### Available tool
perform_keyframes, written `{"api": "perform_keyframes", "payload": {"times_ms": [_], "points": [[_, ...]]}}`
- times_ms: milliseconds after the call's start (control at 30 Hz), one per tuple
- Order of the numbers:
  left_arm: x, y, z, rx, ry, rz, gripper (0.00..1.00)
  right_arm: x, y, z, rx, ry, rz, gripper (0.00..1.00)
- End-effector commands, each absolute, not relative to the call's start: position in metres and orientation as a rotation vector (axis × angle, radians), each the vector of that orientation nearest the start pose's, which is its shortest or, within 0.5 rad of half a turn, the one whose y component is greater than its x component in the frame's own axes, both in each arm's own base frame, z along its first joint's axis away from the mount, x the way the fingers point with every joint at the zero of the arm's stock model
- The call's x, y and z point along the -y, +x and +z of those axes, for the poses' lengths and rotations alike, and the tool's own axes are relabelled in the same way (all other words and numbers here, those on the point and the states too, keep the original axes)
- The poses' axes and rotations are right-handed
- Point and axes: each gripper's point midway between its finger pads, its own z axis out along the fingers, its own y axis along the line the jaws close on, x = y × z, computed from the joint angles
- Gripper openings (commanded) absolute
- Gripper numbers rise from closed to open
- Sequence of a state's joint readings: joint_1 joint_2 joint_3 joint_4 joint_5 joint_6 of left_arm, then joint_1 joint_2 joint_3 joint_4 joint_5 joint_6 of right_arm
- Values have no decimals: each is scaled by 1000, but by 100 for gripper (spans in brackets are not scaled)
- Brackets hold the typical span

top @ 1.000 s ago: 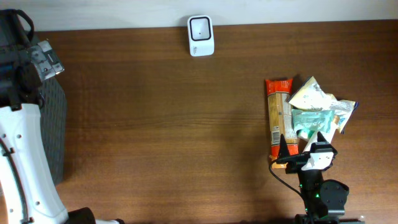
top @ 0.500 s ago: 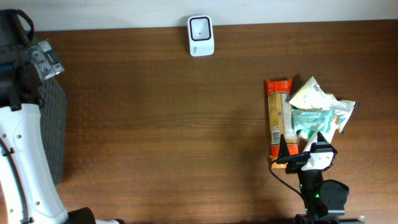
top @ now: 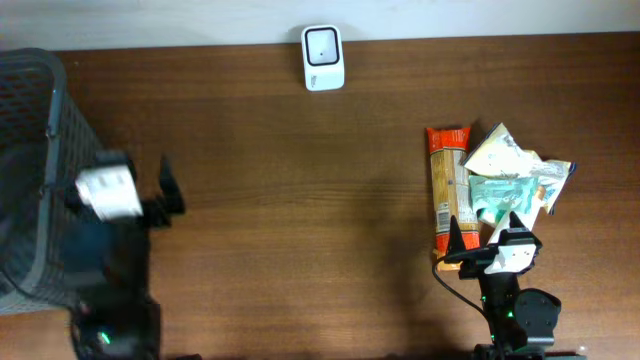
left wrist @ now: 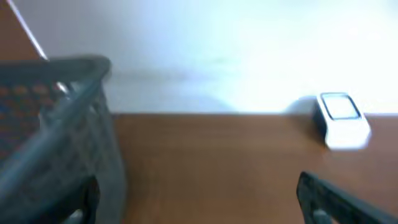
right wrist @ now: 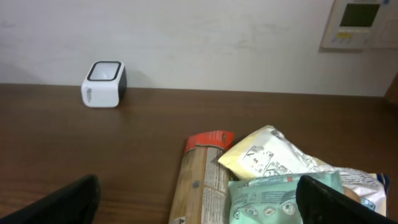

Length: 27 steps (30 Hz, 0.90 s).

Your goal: Scan the item barcode

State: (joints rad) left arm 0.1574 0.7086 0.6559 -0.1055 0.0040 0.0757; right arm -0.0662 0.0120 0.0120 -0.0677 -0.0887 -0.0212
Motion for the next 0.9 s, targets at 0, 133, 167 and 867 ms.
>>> {"api": "perform_keyframes", "payload": {"times_ms": [0,133,167,867], "points": [[-29,275,248,-1690,51,184,99,1,246,157,-1642,-24,16,99],[-25,258,204,-1650,83,208,99,1,246,157,-1642,-24,16,99],[-25,254,194,-1631,82,211,99,1,246,157,-1642,-24,16,99],[-19,245,157,-1647,132,225,99,1,246,157,-1642,-24,16,99]]}}
